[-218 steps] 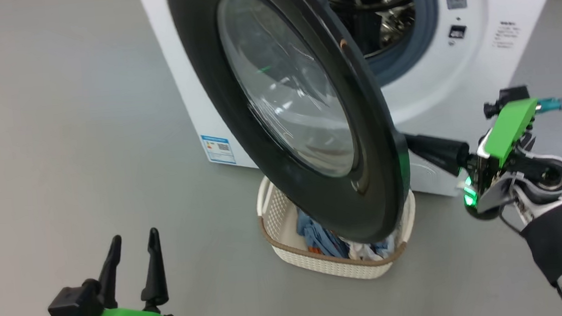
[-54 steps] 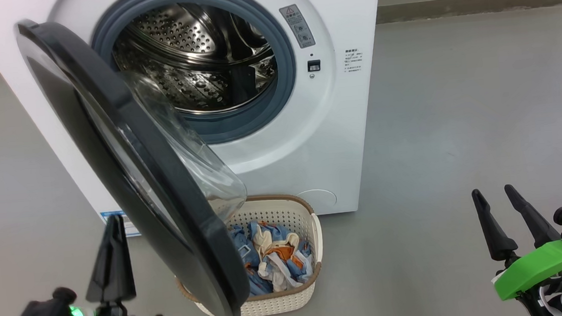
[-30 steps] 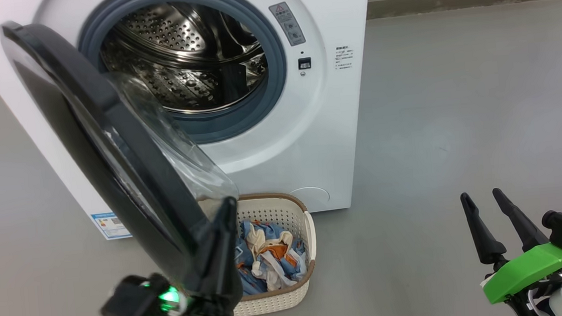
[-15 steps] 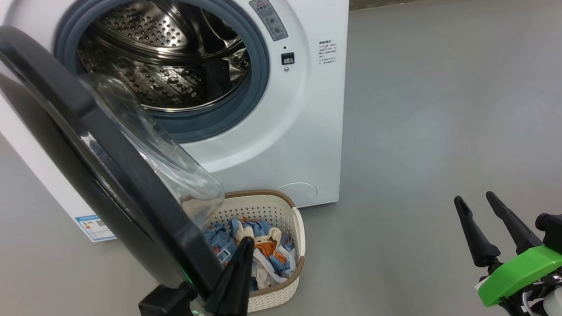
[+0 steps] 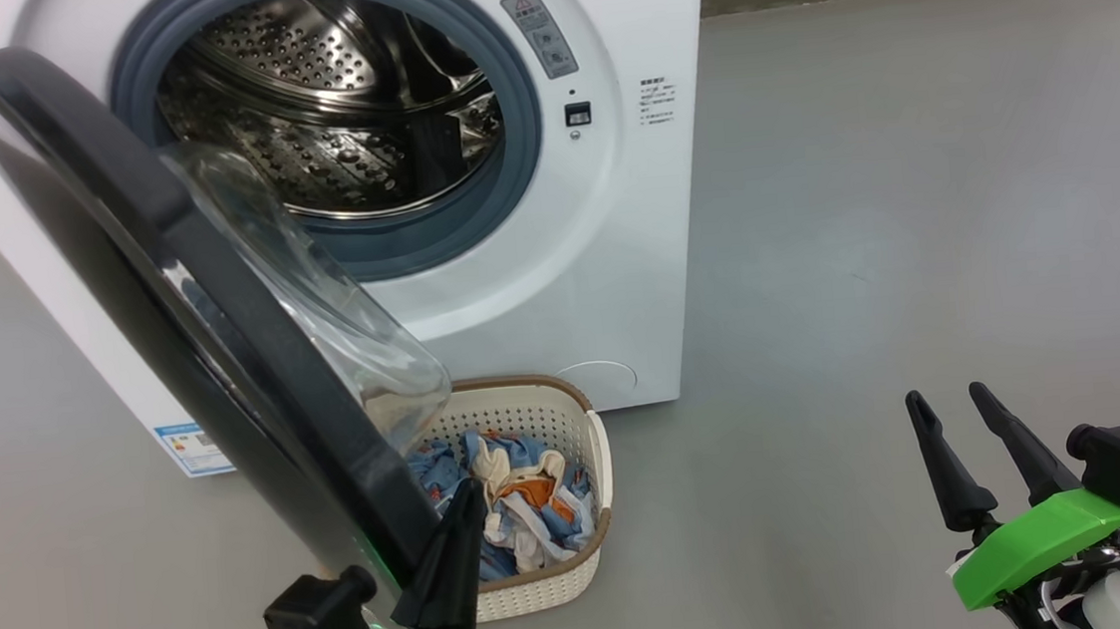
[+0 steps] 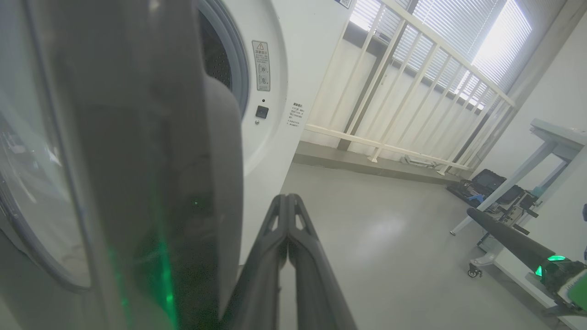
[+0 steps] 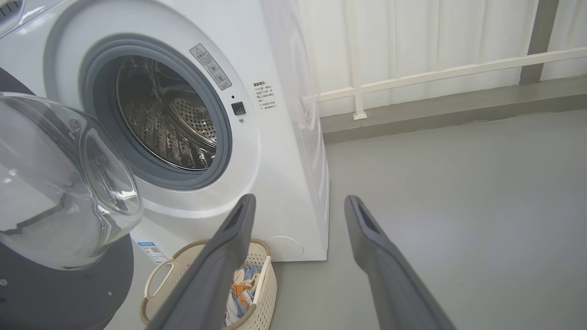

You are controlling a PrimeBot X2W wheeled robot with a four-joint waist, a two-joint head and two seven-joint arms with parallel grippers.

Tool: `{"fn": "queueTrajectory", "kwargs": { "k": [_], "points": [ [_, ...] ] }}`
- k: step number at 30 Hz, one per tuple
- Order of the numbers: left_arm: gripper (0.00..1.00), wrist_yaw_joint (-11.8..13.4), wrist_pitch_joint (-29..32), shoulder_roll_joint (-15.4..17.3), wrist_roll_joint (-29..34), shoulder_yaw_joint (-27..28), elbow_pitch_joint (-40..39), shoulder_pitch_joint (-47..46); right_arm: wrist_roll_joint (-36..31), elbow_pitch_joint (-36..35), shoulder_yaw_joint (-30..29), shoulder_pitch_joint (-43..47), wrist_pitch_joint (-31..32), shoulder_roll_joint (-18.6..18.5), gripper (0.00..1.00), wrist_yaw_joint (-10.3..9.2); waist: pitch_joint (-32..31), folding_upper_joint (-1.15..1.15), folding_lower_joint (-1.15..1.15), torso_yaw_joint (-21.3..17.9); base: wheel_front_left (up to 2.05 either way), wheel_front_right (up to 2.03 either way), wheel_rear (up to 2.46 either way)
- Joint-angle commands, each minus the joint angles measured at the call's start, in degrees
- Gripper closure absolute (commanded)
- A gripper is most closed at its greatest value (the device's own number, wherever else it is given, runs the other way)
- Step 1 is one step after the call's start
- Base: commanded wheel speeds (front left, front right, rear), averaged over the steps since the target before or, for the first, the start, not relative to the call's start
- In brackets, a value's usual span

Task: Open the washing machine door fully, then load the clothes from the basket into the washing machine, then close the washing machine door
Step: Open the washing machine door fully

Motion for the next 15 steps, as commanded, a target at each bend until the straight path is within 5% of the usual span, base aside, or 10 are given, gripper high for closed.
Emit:
{"fn": "queueTrajectory", "kwargs": {
  "k": [1, 15],
  "points": [
    [1.0, 0.37, -0.79, 0.16, -0.75, 2.33, -0.85, -2.66, 0.59, -1.05, 0.8, -1.44, -0.71, -0.7, 0.0, 0.33, -0.08, 0.0, 0.0, 0.49, 0.0, 0.0, 0.0],
    [1.0, 1.4, -1.05, 2.12, -1.35, 3.83, -0.59, -1.91, 0.86, -0.41, 1.11, -0.98, -0.71, 0.25, 0.0, 0.33, -0.98, 0.0, 0.0, 5.84, 0.0, 0.0, 0.0]
  ]
}}
